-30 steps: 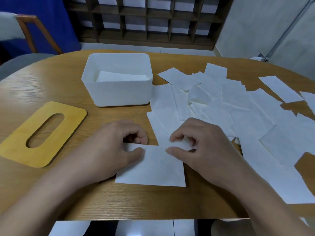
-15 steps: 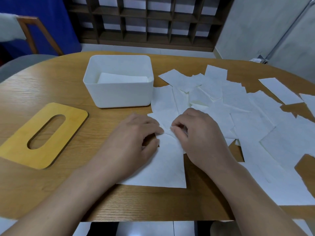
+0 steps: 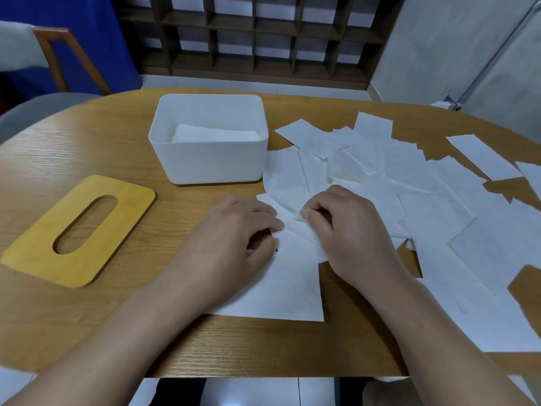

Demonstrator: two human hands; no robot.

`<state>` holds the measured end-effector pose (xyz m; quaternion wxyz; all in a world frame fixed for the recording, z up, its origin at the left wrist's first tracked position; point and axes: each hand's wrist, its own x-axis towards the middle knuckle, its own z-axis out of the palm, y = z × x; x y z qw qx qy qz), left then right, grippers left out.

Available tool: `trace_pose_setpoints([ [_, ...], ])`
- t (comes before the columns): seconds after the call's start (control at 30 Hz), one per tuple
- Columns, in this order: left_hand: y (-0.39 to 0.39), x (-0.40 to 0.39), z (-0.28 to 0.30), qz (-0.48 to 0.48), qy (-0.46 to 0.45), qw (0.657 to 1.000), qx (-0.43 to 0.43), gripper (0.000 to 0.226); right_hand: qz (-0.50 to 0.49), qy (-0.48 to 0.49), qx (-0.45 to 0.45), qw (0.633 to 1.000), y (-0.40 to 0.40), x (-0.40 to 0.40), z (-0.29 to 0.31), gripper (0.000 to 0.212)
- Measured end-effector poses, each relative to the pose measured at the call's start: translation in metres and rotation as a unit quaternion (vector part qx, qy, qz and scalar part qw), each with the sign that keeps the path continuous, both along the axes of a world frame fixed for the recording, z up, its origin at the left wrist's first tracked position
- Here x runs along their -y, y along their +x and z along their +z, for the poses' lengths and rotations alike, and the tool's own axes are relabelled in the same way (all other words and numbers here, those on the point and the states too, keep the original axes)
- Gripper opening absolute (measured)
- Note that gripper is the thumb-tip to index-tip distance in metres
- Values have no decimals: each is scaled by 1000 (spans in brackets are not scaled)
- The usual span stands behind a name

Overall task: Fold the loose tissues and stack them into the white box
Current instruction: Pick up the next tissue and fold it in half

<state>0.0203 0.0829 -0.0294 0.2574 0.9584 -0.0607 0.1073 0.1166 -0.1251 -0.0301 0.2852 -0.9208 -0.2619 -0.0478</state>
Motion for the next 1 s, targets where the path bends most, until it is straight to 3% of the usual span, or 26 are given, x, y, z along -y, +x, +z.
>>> trace_pose_setpoints([
  [0.23,3,1,1,13,-10,1000,-5,31,-10,32,-19,999,2,2,0,18],
  [0.4,9,11,4,60,-48,997,-4,55,0,53,-13,998,-4,5,6,18],
  [0.5,16,13,3,60,-25,998,12,66,29,41,0,999,-9,7,10,16],
  [0.67,24,15,-3,66,-10,994,84,28,89,23,54,994,-18,11,9,16],
  [0.8,22,17,2,89,-29,987,133,19,97,90,22,991,-21,17,12,8],
  [0.9,13,16,14,113,-91,975,169,19,87,143,-46,985,-21,25,23,34],
  [1.0,2,14,31,109,-98,967,208,16,103,133,-89,982,-25,29,32,68],
])
